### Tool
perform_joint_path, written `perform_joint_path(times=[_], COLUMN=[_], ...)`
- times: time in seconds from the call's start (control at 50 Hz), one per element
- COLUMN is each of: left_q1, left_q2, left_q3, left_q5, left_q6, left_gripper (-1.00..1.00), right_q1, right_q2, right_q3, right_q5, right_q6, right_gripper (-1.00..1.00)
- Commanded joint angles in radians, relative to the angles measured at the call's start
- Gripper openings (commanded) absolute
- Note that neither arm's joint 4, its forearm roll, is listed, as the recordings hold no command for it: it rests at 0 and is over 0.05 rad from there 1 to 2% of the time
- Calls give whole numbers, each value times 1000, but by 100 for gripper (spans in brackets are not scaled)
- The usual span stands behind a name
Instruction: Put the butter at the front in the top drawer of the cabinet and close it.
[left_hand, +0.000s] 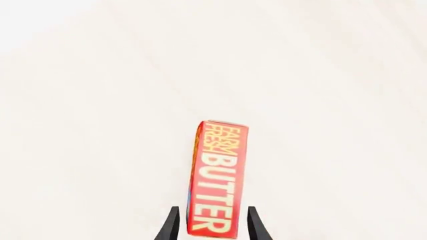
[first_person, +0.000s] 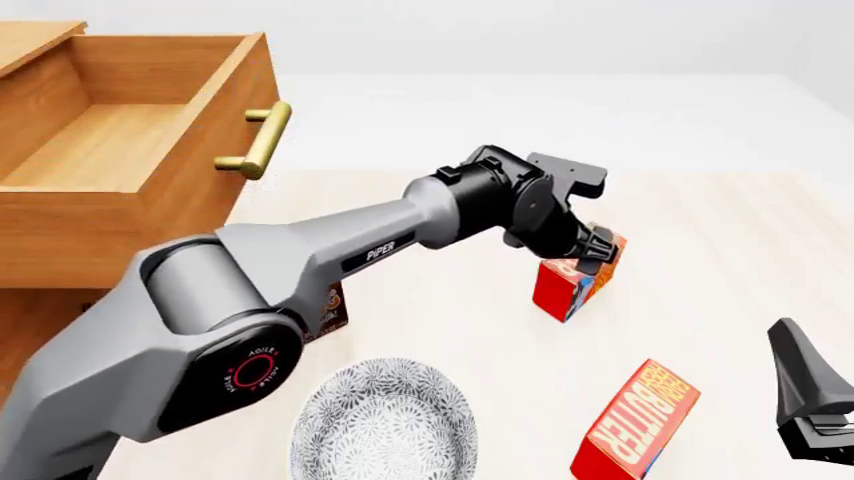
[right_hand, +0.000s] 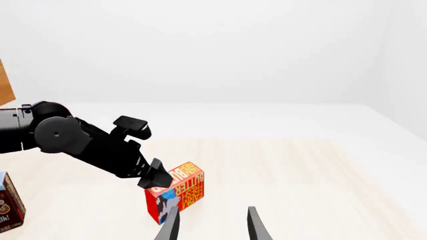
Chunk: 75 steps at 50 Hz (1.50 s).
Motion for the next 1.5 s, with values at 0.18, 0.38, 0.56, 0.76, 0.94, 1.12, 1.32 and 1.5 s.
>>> perform_joint_path(times=[0.18,0.38,0.56,0.76,0.94,1.12,1.32,1.5], left_q1=[-2,-3,-11,-20,-20,-20,-4,0], left_q2=[69,95,114,143,173,195,183,77], left_q3=[-47,-61,-64,-72,-88,-90,-97,-33], left_q5=[4,7,3,-3,-5,-16,-5,-27], left_q6=[-8,-13,-28,-45,-60,-75,-53,-33], left_gripper=[100,100,100,100,100,100,-100,-100], right_q1=[0,0,0,0,0,0,0,0], right_q2=[1,1,1,1,1,1,1,1], right_q3=[2,2,2,2,2,2,2,2], right_q5=[-3,-3,-3,-3,-3,-3,-3,-3], right_q6=[0,0,0,0,0,0,0,0], right_gripper=[100,100,100,100,100,100,100,100])
